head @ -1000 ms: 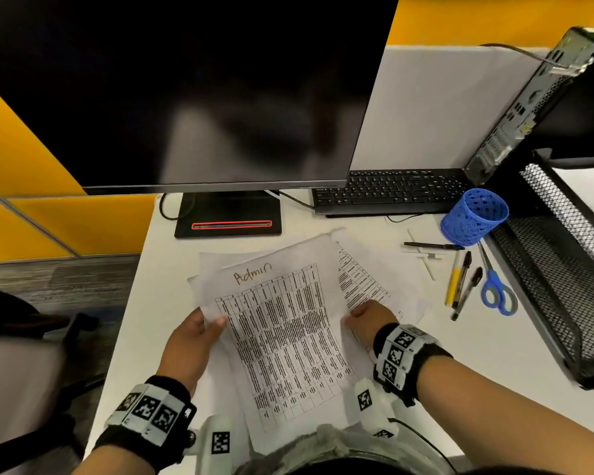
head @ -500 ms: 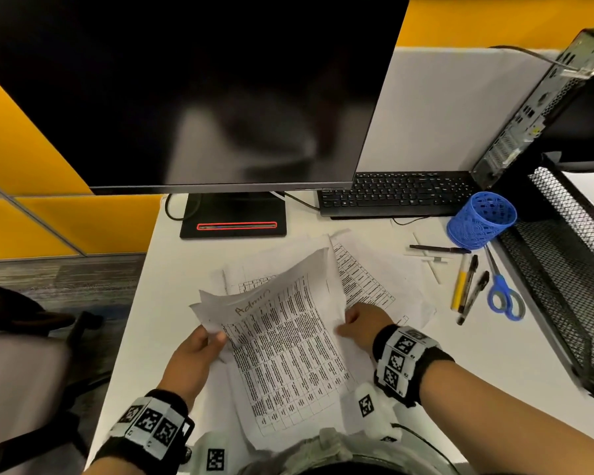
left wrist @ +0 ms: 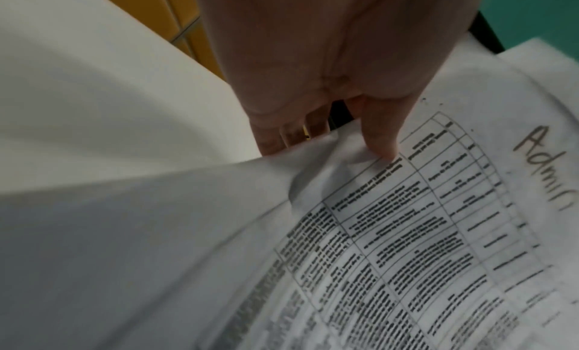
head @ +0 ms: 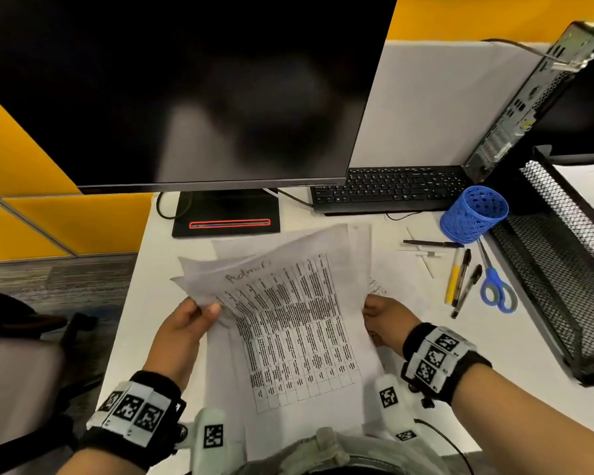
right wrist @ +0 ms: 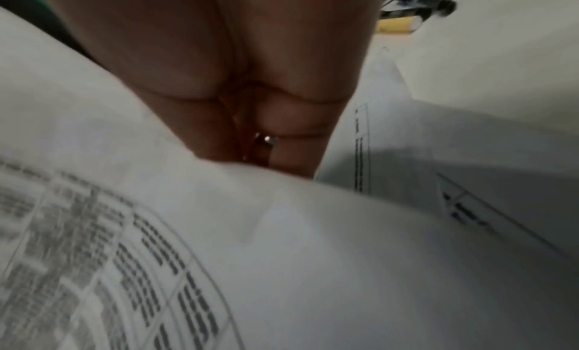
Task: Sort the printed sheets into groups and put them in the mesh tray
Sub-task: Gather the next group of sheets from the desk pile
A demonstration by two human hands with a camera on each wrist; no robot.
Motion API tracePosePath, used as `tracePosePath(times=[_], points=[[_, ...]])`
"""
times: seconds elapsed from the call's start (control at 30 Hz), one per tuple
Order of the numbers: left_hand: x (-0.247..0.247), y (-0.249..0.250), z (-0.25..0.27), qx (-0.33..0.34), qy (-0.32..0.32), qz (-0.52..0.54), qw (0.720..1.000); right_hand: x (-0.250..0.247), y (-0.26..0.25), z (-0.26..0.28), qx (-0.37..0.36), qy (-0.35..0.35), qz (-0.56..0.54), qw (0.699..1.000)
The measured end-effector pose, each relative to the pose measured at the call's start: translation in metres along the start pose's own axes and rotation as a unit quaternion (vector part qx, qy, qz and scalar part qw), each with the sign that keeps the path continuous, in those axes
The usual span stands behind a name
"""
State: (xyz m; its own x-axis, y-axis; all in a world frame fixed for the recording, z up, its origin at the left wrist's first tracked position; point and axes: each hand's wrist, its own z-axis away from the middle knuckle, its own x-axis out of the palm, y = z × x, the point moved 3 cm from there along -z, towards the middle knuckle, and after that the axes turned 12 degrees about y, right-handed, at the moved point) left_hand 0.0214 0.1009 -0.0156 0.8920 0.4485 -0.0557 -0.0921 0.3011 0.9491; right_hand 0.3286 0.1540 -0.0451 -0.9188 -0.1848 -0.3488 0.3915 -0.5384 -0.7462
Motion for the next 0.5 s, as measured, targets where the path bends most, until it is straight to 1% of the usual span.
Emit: tracePosePath(times=[0.07,0.1,0.17,0.2,0.23,0.27,0.3,0.33,0.37,0.4,0.43,0.47,0.5], points=[[0.007,0.003,-0.001,-0.010,0.005,0.024,1.000,0.012,-0.001,0.006,-0.006,-0.047,0.076,0.996],[0.010,0.003,0.000,-0.015,0.002,0.033,0.999,0.017,0.000,0.007,-0.003,-0.057,0.125,0.990],[0.013,0.004,0.002,-0.014,-0.005,0.036,0.999,0.014,0.002,0.002,0.000,-0.060,0.169,0.984],[0.014,0.004,0.004,-0.011,-0.006,0.032,0.999,0.006,0.006,-0.006,0.004,-0.037,0.180,0.983],[0.014,0.005,0.006,-0.010,-0.007,0.027,1.000,-0.006,0.007,-0.014,0.006,0.013,0.195,0.981],[0.015,0.005,0.008,-0.008,-0.014,0.022,1.000,-0.023,0.008,-0.023,0.012,0.085,0.194,0.977],[0.016,0.005,0.010,-0.008,-0.030,0.017,0.999,-0.040,0.010,-0.030,0.036,0.161,0.149,0.975],[0.017,0.004,0.012,-0.009,-0.053,0.007,0.999,-0.055,0.012,-0.034,0.075,0.218,0.080,0.970],[0.019,0.003,0.013,-0.014,-0.079,-0.003,0.997,-0.066,0.016,-0.040,0.116,0.244,0.029,0.962],[0.020,0.002,0.015,-0.022,-0.107,-0.013,0.994,-0.073,0.019,-0.045,0.143,0.251,-0.009,0.957],[0.021,0.001,0.016,-0.034,-0.136,-0.020,0.990,-0.076,0.022,-0.049,0.160,0.242,-0.020,0.957],[0.022,-0.001,0.017,-0.047,-0.165,-0.026,0.985,-0.078,0.022,-0.051,0.161,0.230,-0.002,0.960],[0.023,-0.003,0.019,-0.060,-0.191,-0.038,0.979,-0.078,0.021,-0.054,0.145,0.223,0.056,0.962]])
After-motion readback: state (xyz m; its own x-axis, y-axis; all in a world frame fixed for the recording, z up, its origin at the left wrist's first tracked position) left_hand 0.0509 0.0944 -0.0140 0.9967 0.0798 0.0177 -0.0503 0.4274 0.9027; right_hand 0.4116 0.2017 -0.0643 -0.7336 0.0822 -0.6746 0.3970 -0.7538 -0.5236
